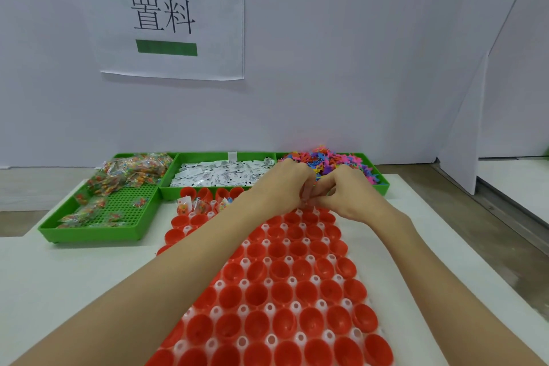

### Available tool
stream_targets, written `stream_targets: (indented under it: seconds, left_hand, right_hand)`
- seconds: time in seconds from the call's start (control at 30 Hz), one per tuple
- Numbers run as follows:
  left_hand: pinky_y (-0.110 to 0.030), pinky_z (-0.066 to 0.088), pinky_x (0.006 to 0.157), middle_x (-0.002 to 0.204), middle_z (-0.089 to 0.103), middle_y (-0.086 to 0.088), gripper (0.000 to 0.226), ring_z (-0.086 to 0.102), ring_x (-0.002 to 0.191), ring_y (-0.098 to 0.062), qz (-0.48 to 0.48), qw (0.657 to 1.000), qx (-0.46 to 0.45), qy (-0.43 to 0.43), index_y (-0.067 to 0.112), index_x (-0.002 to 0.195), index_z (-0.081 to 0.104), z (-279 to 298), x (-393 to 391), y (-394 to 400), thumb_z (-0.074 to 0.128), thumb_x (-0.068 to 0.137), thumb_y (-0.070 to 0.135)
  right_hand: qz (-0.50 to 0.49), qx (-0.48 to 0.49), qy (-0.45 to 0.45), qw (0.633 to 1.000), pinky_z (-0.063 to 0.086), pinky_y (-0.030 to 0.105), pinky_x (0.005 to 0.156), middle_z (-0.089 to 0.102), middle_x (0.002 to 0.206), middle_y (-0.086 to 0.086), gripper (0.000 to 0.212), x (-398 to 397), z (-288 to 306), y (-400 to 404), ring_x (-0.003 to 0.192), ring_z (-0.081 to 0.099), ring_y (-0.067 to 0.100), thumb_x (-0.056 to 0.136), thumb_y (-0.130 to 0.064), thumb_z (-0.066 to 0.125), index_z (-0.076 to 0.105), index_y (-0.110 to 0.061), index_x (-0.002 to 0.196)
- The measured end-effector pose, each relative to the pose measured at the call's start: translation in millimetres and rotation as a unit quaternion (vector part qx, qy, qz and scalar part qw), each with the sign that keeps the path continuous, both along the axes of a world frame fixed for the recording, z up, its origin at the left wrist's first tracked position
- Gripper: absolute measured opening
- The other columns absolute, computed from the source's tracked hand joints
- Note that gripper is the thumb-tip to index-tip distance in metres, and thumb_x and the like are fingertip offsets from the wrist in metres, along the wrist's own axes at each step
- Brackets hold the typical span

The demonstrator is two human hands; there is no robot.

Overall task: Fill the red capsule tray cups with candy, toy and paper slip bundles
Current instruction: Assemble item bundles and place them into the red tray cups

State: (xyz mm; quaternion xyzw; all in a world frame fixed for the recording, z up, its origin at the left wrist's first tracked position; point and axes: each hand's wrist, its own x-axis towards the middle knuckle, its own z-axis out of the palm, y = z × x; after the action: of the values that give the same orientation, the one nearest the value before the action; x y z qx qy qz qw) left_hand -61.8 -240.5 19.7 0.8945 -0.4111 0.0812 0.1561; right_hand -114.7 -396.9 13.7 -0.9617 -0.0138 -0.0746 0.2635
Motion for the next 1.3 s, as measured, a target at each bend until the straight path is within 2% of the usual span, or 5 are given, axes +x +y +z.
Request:
stream_targets:
  seconds: [0.23,0.87,1.03,1.13,1.3]
  left_hand:
    - [-0.04,0.054,0.088,0.087,0.077,-0.003,0.029,0.071,0.089,-0.019,0.001,0.999,-0.023,0.048,0.01,0.101,0.062,-2.8,5.3,4.2,0.082,0.08,0.011]
    - [-0.034,0.052,0.088,0.08,0.078,-0.001,0.011,0.07,0.083,-0.017,0.011,0.999,-0.039,0.017,0.01,0.085,0.076,0.7,2.0,0.4,0.077,0.076,0.002]
    - [-0.037,0.05,0.091,0.083,0.077,0.001,0.013,0.067,0.089,-0.021,0.017,1.0,-0.012,-0.005,0.014,0.085,0.072,0.9,0.6,-1.8,0.079,0.076,0.008]
    - [-0.039,0.052,0.09,0.084,0.077,-0.001,0.013,0.069,0.088,-0.021,0.017,1.0,-0.018,-0.006,0.013,0.086,0.072,0.0,-0.5,-1.5,0.079,0.076,0.007]
    - [-0.036,0.057,0.086,0.089,0.077,-0.003,0.016,0.072,0.087,-0.016,0.009,0.997,-0.073,0.036,0.008,0.092,0.076,5.0,2.0,12.9,0.084,0.08,0.013]
  right_hand:
    - [-0.02,0.003,-0.02,1.0,0.038,0.004,0.058,0.072,0.078,-0.01,0.008,1.2,-5.7,0.8,0.067,0.058,-0.004,0.081,-0.023,0.085,0.082,-0.02,0.088]
    - [-0.006,-0.066,-0.004,0.998,0.036,0.005,0.059,0.078,0.096,-0.002,0.015,3.5,-8.2,-0.3,0.069,0.055,-0.002,0.092,-0.013,0.07,0.081,-0.018,0.101]
    - [-0.019,-0.042,-0.02,0.999,0.048,0.013,0.072,0.078,0.092,-0.001,0.011,2.8,-10.9,2.2,0.076,0.062,0.006,0.091,-0.014,0.072,0.081,-0.016,0.096]
    - [-0.019,-0.033,-0.019,0.999,0.038,0.001,0.06,0.078,0.09,-0.003,0.009,3.2,-11.6,1.6,0.075,0.062,0.003,0.087,-0.014,0.075,0.081,-0.017,0.093]
    - [-0.017,-0.017,-0.018,1.0,0.038,0.005,0.064,0.076,0.091,-0.007,0.009,3.5,-8.3,-1.9,0.081,0.064,0.001,0.088,-0.021,0.078,0.08,-0.022,0.097]
